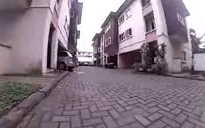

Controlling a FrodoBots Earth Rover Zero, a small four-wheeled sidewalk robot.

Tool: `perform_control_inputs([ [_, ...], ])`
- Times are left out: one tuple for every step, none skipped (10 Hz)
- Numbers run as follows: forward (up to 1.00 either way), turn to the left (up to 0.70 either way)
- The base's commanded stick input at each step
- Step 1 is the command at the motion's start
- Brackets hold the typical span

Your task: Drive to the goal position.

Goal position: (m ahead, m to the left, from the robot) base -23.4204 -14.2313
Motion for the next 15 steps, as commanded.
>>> perform_control_inputs([
  [0.00,-0.70],
  [0.00,-0.70],
  [0.00,-0.70],
  [0.00,-0.70],
  [0.00,-0.70],
  [0.00,-0.70],
  [0.00,-0.70],
  [0.00,-0.70],
  [0.00,-0.70],
  [0.00,-0.70],
  [0.00,-0.70],
  [0.00,-0.70],
  [0.00,-0.70],
  [0.00,-0.70],
  [0.00,-0.70],
])
